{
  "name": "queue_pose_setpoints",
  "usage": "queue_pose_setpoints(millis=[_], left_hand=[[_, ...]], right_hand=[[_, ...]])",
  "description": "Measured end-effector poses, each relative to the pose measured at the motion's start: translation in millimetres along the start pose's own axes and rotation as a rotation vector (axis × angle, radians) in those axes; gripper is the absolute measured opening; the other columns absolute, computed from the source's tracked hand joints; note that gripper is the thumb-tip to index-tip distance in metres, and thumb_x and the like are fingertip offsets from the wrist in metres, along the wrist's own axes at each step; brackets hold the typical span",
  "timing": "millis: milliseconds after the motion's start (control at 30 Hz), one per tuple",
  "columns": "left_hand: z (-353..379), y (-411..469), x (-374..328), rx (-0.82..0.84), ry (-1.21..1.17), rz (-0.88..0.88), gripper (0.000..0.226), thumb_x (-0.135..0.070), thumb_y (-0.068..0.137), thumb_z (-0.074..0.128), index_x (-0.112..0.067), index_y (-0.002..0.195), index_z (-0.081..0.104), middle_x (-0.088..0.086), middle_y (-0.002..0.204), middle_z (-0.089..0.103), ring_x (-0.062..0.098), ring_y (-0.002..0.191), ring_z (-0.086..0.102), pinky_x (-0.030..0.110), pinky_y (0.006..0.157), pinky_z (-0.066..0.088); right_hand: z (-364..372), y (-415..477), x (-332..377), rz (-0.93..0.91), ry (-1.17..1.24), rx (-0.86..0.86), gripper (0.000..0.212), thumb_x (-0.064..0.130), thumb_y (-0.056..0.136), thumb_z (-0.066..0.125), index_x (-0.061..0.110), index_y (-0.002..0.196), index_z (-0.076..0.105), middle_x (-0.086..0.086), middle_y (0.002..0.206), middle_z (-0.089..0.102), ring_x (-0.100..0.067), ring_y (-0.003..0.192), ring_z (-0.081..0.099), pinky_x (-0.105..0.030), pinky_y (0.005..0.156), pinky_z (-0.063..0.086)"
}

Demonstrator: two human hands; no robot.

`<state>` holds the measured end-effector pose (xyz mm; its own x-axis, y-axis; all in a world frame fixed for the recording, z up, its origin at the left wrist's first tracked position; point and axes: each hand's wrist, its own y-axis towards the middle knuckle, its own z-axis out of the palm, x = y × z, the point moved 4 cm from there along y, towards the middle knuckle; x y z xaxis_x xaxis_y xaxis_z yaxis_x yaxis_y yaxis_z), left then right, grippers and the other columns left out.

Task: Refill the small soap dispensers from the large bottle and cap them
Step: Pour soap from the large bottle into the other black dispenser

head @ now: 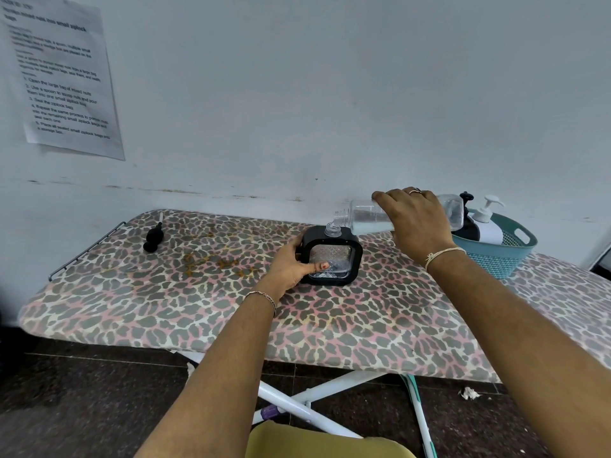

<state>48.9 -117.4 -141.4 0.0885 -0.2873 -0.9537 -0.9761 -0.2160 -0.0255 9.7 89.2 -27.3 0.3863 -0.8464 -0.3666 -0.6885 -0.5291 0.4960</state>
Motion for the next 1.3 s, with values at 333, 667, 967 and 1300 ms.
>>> queue_pose_setpoints(millis=[333,667,967,1300], left_hand=[[-0.5,-3.7,-2.1,0.007,-0.008,0.007,0.091,-0.019,0.068,0.085,-0.016,0.145,0.037,0.007,0.139,0.052,0.023,0.131,0.046,0.041,0.112,0.037],[0.1,-3.4,-2.8,0.006,0.004,0.000,0.093,-0.020,0.066,0.085,-0.015,0.145,0.036,0.007,0.140,0.052,0.024,0.131,0.046,0.043,0.111,0.037],[0.2,-2.8,-1.9,0.008,-0.010,-0.008,0.093,-0.020,0.066,0.085,-0.015,0.145,0.036,0.007,0.140,0.052,0.024,0.132,0.045,0.043,0.112,0.037],[-0.2,-2.3,-0.6,0.013,-0.014,-0.010,0.095,-0.019,0.066,0.085,-0.017,0.146,0.035,0.006,0.139,0.052,0.024,0.131,0.045,0.044,0.111,0.037]], right_hand=[[1.4,0.7,0.2,-0.002,-0.008,0.007,0.067,0.001,0.076,0.069,0.022,0.134,0.043,-0.003,0.116,0.064,-0.028,0.103,0.060,-0.038,0.087,0.045],[0.7,0.7,0.4,0.000,-0.006,-0.003,0.065,-0.002,0.076,0.064,0.022,0.133,0.044,-0.003,0.115,0.064,-0.028,0.104,0.059,-0.038,0.087,0.044],[-0.4,1.5,0.2,-0.002,-0.013,-0.007,0.064,-0.004,0.076,0.063,0.021,0.132,0.045,-0.004,0.114,0.065,-0.029,0.103,0.059,-0.039,0.086,0.045],[-0.7,0.9,0.5,0.000,-0.004,-0.010,0.062,-0.004,0.078,0.062,0.019,0.133,0.046,-0.006,0.116,0.065,-0.030,0.104,0.059,-0.040,0.086,0.045]])
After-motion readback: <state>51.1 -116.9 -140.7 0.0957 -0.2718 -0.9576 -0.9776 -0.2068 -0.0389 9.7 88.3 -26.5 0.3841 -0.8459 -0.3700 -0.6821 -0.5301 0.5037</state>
